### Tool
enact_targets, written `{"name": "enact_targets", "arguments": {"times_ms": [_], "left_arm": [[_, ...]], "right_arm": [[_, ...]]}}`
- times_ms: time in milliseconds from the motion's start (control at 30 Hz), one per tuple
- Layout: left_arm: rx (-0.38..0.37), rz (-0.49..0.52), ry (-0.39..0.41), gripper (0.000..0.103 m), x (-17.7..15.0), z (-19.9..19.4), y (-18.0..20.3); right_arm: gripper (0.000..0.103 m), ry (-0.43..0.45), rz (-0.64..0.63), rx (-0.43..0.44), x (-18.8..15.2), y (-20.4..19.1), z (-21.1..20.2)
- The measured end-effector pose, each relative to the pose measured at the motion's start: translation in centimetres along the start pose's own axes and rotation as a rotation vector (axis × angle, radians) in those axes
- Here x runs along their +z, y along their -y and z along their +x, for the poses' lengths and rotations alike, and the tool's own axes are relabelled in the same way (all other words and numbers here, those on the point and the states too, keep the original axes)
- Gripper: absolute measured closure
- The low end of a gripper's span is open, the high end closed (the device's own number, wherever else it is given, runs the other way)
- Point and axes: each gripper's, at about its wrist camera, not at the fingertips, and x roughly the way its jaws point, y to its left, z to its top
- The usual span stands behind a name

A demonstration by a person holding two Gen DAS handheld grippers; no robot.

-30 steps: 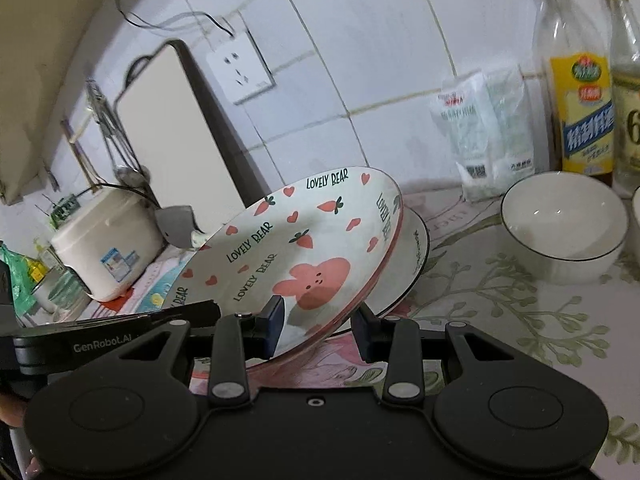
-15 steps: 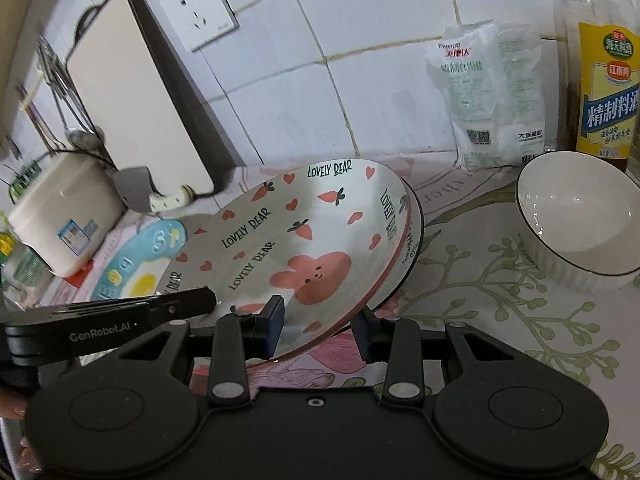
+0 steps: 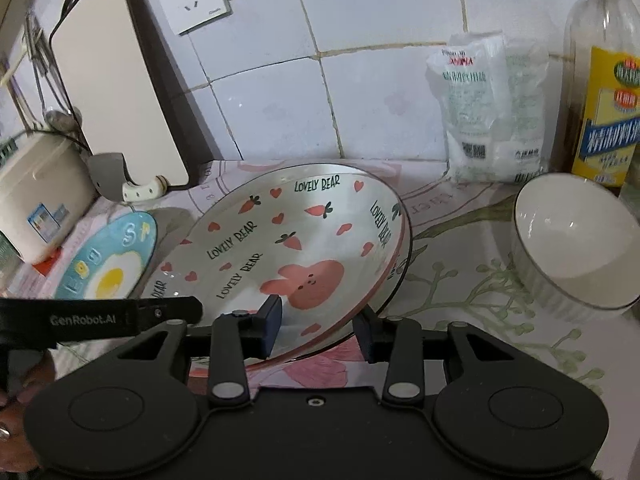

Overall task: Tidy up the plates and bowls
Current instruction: 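Lower the bunny plate onto the white plate and open both grippers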

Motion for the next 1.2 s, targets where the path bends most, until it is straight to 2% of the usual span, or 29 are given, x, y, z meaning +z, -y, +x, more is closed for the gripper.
{"name": "enact_targets", "arguments": {"times_ms": [167, 467, 633, 700, 900, 1200], "left_arm": [[0.044, 0.039, 0.016, 0.074, -0.5, -0.1, 1.2], [0.078, 0.051, 0.055, 0.072, -0.7, -1.0, 1.3], [0.078, 0.087, 0.082, 0.069, -0.9, -4.1, 1.4], [0.086, 0.110, 0.103, 0.063, -1.2, -5.8, 1.6], [0.055, 0.150, 0.117, 0.062, -1.9, -10.5, 1.0], [0.064, 0.170, 0.177, 0.062, -3.6, -17.2, -1.2]], "right_arm": [[0.055, 0.027, -0.113, -0.120, -0.9, -0.7, 0.7], [0.059, 0.098, -0.182, -0.185, -1.7, -0.9, 0.9], [0.059, 0.130, -0.153, -0.138, -1.9, -1.0, -1.9], [0.059, 0.145, -0.145, -0.119, -1.9, -1.3, -3.4], [0.058, 0.176, -0.146, -0.060, -2.3, -2.9, -7.8], [0.051, 0.215, -0.213, 0.028, -3.5, -6.4, -13.9]]}}
